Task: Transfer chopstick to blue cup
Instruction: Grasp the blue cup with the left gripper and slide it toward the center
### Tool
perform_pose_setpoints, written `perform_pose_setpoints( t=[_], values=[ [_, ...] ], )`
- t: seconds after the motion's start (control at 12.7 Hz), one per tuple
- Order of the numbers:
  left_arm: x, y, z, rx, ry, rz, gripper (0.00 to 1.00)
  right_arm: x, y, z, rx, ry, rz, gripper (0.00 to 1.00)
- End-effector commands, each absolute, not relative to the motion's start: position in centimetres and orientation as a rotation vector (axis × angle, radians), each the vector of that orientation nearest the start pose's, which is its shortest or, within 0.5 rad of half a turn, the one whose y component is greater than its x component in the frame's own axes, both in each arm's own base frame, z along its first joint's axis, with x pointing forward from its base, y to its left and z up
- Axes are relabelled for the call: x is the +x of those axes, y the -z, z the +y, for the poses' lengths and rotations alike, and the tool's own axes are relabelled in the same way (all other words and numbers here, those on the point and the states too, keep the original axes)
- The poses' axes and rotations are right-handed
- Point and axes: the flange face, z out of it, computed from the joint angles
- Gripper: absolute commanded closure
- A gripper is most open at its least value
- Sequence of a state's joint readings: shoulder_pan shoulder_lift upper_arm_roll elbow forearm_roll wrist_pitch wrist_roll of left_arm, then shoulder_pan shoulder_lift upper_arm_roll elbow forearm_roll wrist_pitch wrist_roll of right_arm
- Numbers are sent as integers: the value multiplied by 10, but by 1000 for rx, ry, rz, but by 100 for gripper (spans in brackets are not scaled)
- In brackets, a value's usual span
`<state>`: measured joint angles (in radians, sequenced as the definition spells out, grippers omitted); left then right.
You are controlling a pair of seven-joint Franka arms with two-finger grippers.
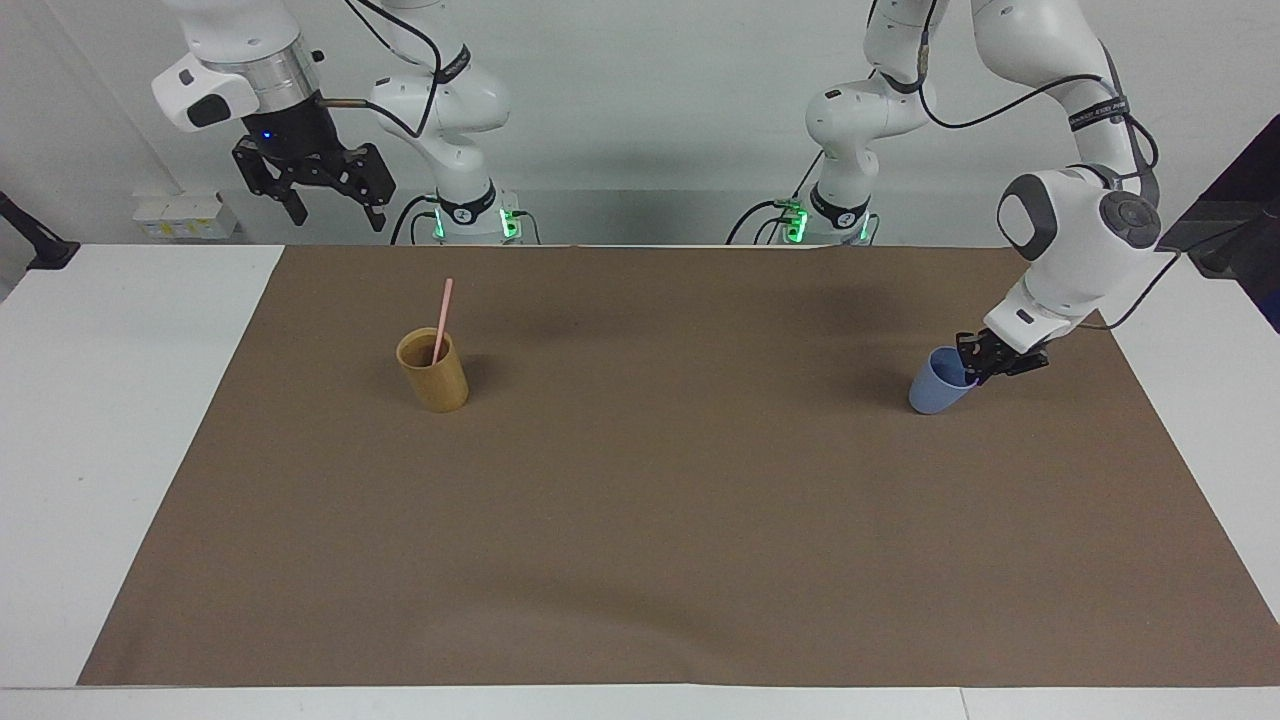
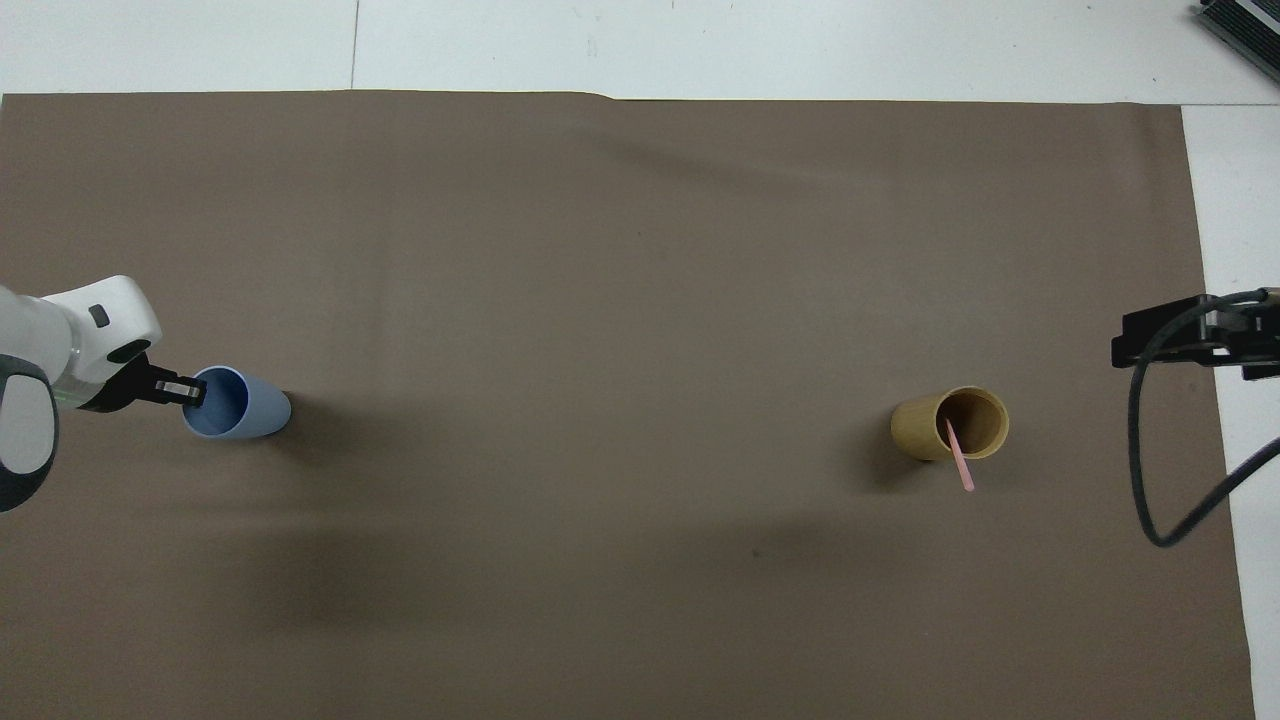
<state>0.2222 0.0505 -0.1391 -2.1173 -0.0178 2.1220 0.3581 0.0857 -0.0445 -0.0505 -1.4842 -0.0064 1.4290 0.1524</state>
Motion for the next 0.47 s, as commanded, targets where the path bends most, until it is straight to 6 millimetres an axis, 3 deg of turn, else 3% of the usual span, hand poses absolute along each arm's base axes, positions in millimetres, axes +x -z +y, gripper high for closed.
perform_pose_setpoints(
  t=[0.0, 0.16, 0.31, 0.39],
  values=[
    [540, -387, 43, -3137, -45, 430, 100, 520, -679, 14, -3120, -24, 169, 0],
    [545, -391, 22, -3139, -40, 406, 100, 520, -679, 14, -3120, -26, 169, 0],
    [547, -393, -26, -3143, -36, 345, 100, 520, -679, 14, -3120, -26, 169, 0],
    [544, -391, -61, -3146, -51, 295, 100, 520, -679, 14, -3120, -24, 169, 0]
  ],
)
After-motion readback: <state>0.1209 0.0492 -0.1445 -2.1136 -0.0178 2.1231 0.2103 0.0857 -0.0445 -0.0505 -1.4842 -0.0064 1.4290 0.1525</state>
